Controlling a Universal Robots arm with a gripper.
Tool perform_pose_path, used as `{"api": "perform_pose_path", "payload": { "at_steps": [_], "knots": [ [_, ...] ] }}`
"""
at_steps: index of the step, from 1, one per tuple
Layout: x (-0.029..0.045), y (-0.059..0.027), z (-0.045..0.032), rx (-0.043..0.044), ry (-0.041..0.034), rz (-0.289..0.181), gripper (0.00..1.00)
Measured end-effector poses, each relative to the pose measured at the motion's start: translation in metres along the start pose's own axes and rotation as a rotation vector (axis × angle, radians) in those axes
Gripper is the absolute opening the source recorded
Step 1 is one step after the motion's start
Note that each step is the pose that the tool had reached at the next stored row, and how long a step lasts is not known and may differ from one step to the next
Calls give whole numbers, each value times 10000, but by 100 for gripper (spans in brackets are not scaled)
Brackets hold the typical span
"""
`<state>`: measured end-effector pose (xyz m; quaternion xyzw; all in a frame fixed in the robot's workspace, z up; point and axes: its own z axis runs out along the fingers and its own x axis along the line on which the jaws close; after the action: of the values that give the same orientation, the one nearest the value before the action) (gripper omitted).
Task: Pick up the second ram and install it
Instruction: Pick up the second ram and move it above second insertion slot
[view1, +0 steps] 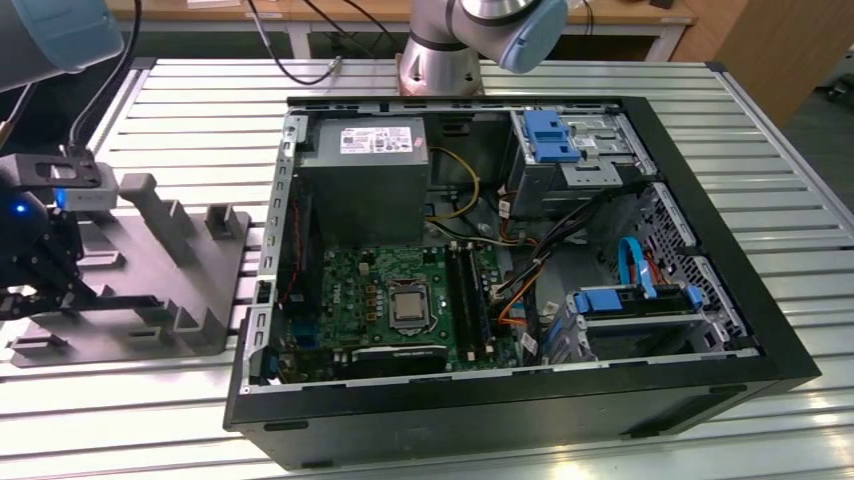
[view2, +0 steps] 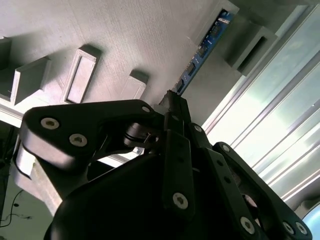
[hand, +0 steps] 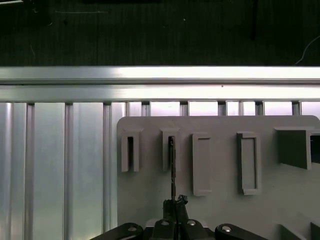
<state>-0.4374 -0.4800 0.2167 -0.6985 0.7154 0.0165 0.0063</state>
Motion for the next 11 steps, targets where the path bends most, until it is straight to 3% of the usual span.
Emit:
{"api": "perform_pose_path", "payload": {
  "at_steps": [5,11],
  "knots": [
    [-2,1,-51,0,0,0,11],
    [-5,3,-164,-1,0,0,11]
  ]
}}
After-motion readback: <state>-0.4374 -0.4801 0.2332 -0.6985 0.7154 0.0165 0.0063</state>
